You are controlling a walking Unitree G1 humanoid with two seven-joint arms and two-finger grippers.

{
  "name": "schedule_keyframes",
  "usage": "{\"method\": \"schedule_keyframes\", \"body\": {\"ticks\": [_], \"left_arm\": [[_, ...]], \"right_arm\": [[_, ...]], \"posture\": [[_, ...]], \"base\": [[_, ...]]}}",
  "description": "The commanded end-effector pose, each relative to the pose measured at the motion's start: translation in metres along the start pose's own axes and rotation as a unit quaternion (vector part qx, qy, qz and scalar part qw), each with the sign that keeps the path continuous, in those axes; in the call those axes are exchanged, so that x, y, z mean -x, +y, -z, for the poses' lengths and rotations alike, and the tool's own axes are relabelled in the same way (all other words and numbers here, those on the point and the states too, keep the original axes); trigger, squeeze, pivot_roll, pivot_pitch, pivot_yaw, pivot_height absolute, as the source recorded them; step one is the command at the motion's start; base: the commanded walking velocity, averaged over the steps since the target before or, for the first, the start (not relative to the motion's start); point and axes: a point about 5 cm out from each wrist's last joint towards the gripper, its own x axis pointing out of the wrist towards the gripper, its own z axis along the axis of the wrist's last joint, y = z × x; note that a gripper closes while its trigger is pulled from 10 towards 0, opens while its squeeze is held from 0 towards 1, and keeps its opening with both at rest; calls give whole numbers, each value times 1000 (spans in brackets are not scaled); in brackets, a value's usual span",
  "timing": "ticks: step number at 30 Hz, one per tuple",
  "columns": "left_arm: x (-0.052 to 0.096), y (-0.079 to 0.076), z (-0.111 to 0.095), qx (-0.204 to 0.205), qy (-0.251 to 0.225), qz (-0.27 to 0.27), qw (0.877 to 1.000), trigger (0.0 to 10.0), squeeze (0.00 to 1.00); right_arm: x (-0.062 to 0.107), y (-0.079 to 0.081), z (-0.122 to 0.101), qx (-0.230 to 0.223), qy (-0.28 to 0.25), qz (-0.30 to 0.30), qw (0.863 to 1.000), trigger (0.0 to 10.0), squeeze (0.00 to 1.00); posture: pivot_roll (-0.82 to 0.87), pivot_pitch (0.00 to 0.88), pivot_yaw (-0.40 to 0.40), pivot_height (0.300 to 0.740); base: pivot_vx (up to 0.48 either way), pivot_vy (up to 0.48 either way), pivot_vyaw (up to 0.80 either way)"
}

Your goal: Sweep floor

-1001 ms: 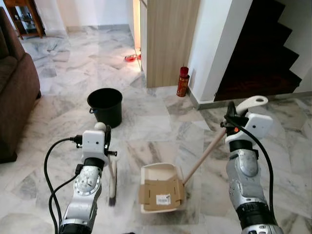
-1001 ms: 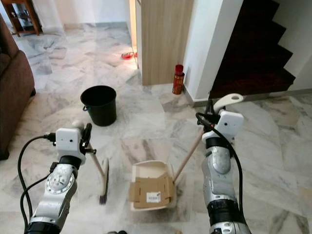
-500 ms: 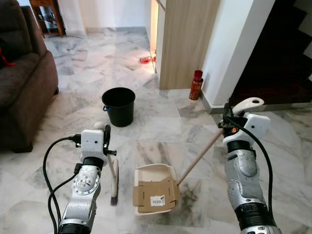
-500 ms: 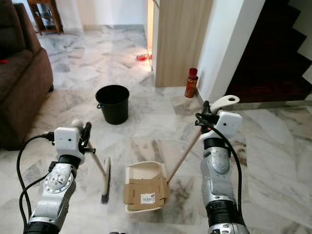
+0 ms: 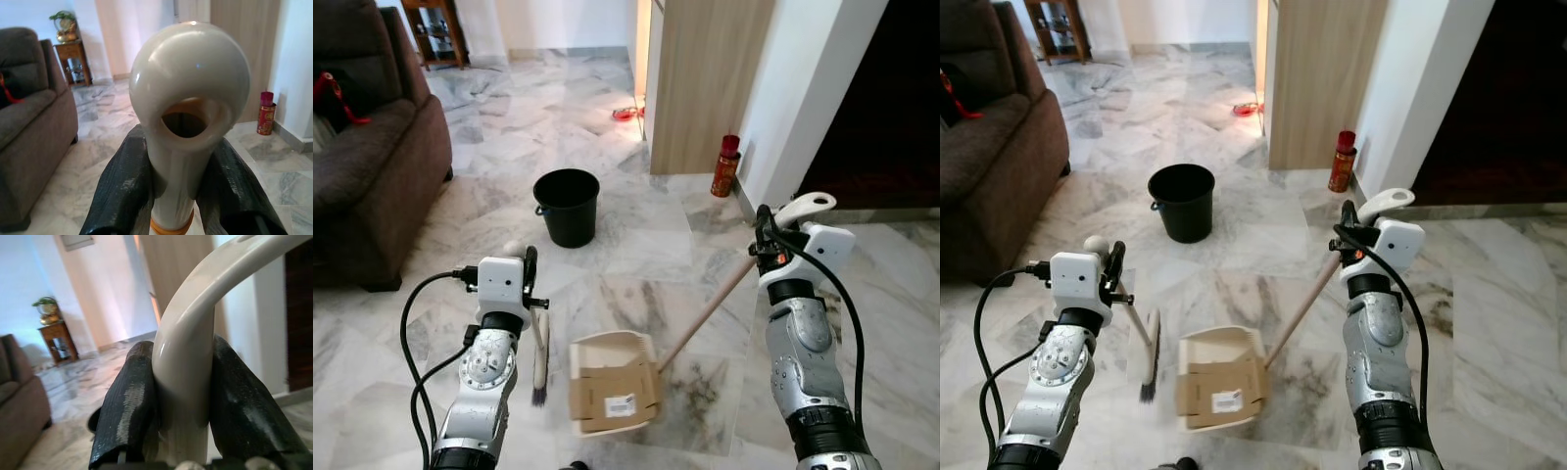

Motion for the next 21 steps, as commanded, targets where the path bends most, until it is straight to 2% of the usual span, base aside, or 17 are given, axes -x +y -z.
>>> {"method": "schedule_keyframes", "body": {"ticks": [1, 5, 10, 14, 21], "left_arm": [[-4, 4, -12, -4, -27, -7, 1000, 10000, 0], [-4, 3, -13, -5, -30, -3, 1000, 10000, 0], [-5, 2, -14, -11, -31, -1, 999, 10000, 0], [-4, 2, -14, -10, -30, -2, 999, 10000, 0], [-5, 1, -15, -12, -32, 0, 999, 10000, 0]], "right_arm": [[-6, 8, -15, -9, -30, -21, 999, 10000, 0], [-5, 12, -15, 8, -28, -35, 999, 10000, 0], [-4, 16, -20, 2, -38, -52, 998, 10000, 0], [-4, 15, -19, -9, -34, -46, 998, 10000, 0], [-3, 17, -21, -4, -33, -55, 998, 10000, 0]], "posture": [[102, 25, -16, 740], [107, 25, -16, 740], [102, 29, -16, 740], [104, 31, -17, 740], [101, 43, -18, 740]], "base": [[285, 0, 0], [287, 0, 0], [295, 0, 755], [301, 0, 0], [324, 0, 0]]}}
